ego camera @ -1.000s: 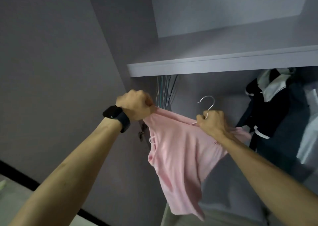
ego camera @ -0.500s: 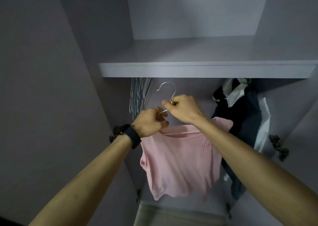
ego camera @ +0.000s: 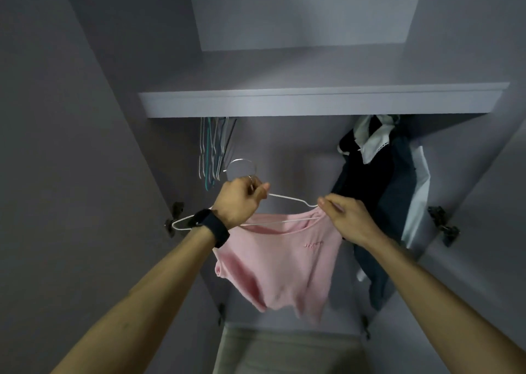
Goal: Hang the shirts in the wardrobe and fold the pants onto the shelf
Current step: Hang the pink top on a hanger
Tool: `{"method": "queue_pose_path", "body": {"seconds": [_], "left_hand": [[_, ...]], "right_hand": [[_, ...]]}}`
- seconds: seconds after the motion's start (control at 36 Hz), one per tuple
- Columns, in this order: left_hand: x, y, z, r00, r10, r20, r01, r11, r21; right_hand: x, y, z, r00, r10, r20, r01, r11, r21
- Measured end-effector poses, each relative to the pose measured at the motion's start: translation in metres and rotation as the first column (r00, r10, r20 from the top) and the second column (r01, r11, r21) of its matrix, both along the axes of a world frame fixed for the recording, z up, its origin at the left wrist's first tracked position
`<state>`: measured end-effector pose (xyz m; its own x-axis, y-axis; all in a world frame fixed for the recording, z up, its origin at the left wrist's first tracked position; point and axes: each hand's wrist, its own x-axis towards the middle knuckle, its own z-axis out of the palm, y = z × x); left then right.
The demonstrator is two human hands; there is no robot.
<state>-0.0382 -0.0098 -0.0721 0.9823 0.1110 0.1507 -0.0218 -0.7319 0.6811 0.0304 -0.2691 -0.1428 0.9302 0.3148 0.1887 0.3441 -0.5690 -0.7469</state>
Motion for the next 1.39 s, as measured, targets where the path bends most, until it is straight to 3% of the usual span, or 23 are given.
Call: {"method": "queue_pose_path", "body": {"seconds": [0.19, 0.25, 0.31, 0.36, 0.39, 0.5, 0.61, 0.75, 0.89, 1.03, 1.14, 1.22, 1.31, 1.39], "left_hand": [[-0.001, -0.009, -0.015, 0.999, -0.044, -0.015, 0.046, 0.979, 0.2], [-0.002, -0.015, -0.019, 0.999, -0.039, -0.026, 0.044, 0.969, 0.244], [-0.001, -0.019, -0.019, 1.0, -0.022, -0.008, 0.023, 0.985, 0.17], [0.0, -0.02, -0.018, 1.0, 0.009, 0.008, -0.01, 0.997, 0.074], [0.001, -0.02, -0.017, 1.0, 0.017, 0.006, -0.018, 0.999, 0.052], [-0.002, -0.013, -0.021, 0.999, 0.044, -0.004, -0.044, 0.999, -0.021], [-0.002, -0.004, -0.018, 0.998, 0.062, -0.005, -0.062, 0.996, -0.069], [-0.003, -0.006, -0.021, 0.999, 0.051, -0.011, -0.052, 0.997, -0.061], [-0.001, -0.008, -0.025, 0.999, 0.046, -0.002, -0.046, 0.999, -0.009], [0.0, -0.01, -0.03, 0.999, 0.051, 0.003, -0.051, 0.998, 0.027], [-0.001, -0.014, -0.036, 1.0, 0.027, -0.015, -0.026, 0.998, 0.054], [-0.002, -0.011, -0.04, 0.999, 0.032, -0.02, -0.031, 0.998, 0.058], [-0.004, -0.008, -0.041, 0.999, 0.043, -0.03, -0.041, 0.998, 0.043], [-0.007, -0.003, -0.045, 0.998, 0.055, -0.04, -0.052, 0.997, 0.061]], "right_hand": [[-0.005, -0.002, 0.001, 0.99, -0.08, 0.119, 0.068, 0.993, 0.1], [-0.009, 0.007, 0.008, 0.983, -0.068, 0.168, 0.06, 0.997, 0.054], [-0.012, 0.017, 0.014, 0.989, 0.024, 0.145, -0.016, 0.999, -0.052], [-0.012, 0.022, 0.017, 0.995, 0.083, 0.048, -0.08, 0.994, -0.07], [-0.013, 0.022, 0.019, 0.997, 0.073, -0.021, -0.073, 0.997, -0.003], [-0.003, -0.004, 0.012, 0.978, -0.188, -0.086, 0.201, 0.96, 0.194], [-0.005, -0.024, -0.013, 0.921, -0.165, -0.352, 0.247, 0.948, 0.2], [-0.02, -0.007, -0.04, 0.85, -0.267, -0.453, 0.43, 0.85, 0.305], [-0.03, 0.006, -0.046, 0.821, -0.219, -0.527, 0.457, 0.806, 0.376], [-0.035, 0.02, -0.044, 0.705, -0.254, -0.662, 0.607, 0.7, 0.377], [-0.038, 0.031, -0.039, 0.777, -0.132, -0.615, 0.477, 0.762, 0.438], [-0.034, 0.031, -0.042, 0.828, -0.202, -0.524, 0.455, 0.788, 0.415], [-0.031, 0.023, -0.043, 0.838, -0.212, -0.504, 0.477, 0.734, 0.484], [-0.028, 0.008, -0.043, 0.823, -0.256, -0.507, 0.544, 0.612, 0.575]]}}
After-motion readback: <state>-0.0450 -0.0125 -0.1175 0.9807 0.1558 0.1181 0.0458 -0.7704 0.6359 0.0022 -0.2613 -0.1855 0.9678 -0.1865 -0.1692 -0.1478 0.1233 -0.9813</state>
